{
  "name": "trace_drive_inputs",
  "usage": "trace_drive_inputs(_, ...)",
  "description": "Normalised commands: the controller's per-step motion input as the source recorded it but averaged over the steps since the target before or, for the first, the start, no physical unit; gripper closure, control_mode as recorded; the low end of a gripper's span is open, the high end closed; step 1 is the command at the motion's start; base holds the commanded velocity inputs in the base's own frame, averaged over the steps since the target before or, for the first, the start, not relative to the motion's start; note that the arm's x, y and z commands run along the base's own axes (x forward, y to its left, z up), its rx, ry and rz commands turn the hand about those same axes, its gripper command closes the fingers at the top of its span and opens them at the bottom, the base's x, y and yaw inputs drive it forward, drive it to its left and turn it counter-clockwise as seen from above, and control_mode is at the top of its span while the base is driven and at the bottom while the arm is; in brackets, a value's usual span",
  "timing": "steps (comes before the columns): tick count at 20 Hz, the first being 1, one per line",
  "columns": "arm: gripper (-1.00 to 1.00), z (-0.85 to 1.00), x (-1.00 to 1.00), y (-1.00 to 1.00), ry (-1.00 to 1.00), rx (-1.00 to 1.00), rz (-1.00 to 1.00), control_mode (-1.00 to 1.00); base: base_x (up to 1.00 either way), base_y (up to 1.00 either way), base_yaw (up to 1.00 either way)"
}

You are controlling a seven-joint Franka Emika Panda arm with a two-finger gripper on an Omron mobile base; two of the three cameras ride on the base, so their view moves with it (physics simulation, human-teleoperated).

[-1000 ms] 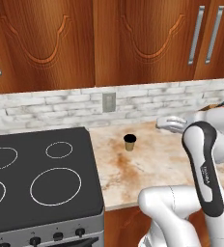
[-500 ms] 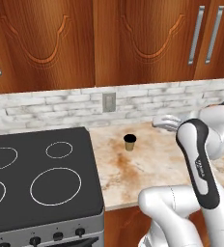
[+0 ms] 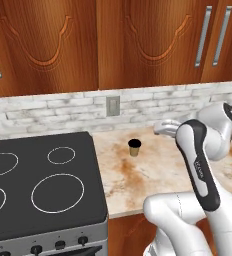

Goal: Move the drinks to the dining counter.

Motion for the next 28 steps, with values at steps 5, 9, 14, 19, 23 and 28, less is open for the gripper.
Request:
trace_drive_inputs(5,-1.00,-0.41,-0.01,-0.09,-0.01,-0.03,0.01,-1.00,0.00,0.00,0.00)
trace_drive_inputs(9,-1.00,-0.45,0.02,-0.11,-0.01,-0.01,0.01,-1.00,0.00,0.00,0.00)
trace_drive_inputs(14,-1.00,-0.01,0.09,0.01,0.00,-0.09,0.00,-1.00,0.00,0.00,0.00)
trace_drive_inputs(19,-1.00,0.00,0.24,0.10,0.01,-0.15,0.00,-1.00,0.00,0.00,0.00)
trace_drive_inputs(23,-1.00,0.00,0.30,0.00,0.08,-0.13,0.00,-1.00,0.00,0.00,0.00)
trace_drive_inputs(28,-1.00,0.00,0.27,0.01,0.13,-0.08,0.00,-1.00,0.00,0.00,0.00)
